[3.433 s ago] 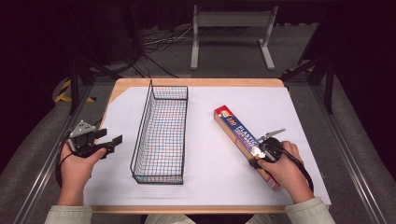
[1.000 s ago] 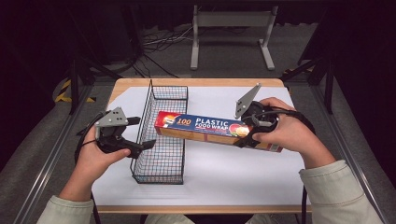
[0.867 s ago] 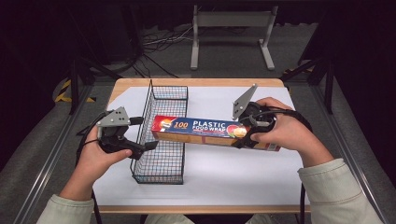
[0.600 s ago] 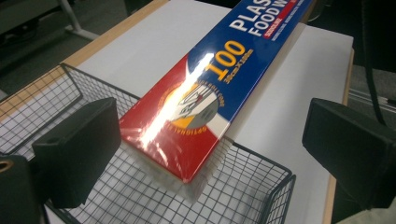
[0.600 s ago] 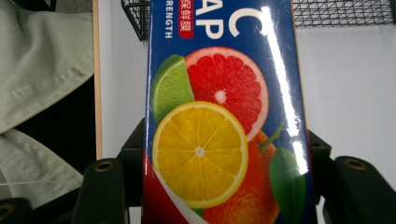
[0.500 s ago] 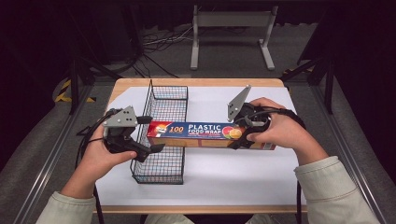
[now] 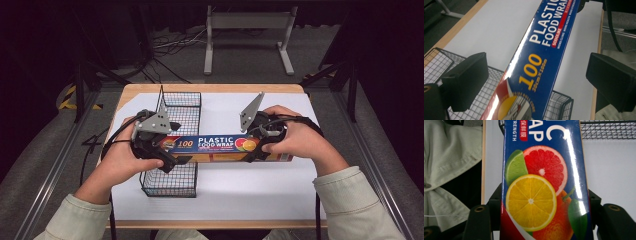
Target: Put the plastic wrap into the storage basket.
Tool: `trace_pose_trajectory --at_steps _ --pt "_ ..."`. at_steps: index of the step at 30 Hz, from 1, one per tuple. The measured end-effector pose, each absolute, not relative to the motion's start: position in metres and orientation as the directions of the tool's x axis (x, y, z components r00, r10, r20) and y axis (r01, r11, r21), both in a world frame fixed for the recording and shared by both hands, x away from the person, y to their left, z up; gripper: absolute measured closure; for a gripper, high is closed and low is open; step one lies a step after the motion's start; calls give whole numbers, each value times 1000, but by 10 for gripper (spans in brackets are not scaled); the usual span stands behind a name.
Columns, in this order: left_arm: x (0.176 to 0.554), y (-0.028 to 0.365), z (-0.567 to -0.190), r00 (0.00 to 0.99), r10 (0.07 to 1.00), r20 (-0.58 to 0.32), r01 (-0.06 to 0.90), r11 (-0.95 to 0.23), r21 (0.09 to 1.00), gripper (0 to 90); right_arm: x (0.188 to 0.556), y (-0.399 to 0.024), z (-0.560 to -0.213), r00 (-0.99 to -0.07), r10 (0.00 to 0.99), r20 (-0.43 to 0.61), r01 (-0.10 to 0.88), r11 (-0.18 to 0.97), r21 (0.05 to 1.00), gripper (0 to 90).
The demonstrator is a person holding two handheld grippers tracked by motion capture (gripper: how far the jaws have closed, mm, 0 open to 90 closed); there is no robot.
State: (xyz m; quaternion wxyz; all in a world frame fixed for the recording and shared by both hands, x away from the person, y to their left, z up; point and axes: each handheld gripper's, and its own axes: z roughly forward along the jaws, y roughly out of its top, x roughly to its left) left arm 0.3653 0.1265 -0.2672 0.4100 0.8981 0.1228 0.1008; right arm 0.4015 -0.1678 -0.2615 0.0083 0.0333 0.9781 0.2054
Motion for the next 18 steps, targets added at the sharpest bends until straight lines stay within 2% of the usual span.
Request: trace_pose_trajectory --at_steps 11,18 --pt "371 95 -268 969 229 96 95 -698 710 53 397 -162 -256 -999 36 -10 29 915 402 403" --pt "373 82 -272 978 203 48 118 -728 675 82 395 -160 -255 -999 34 -9 28 920 391 403"
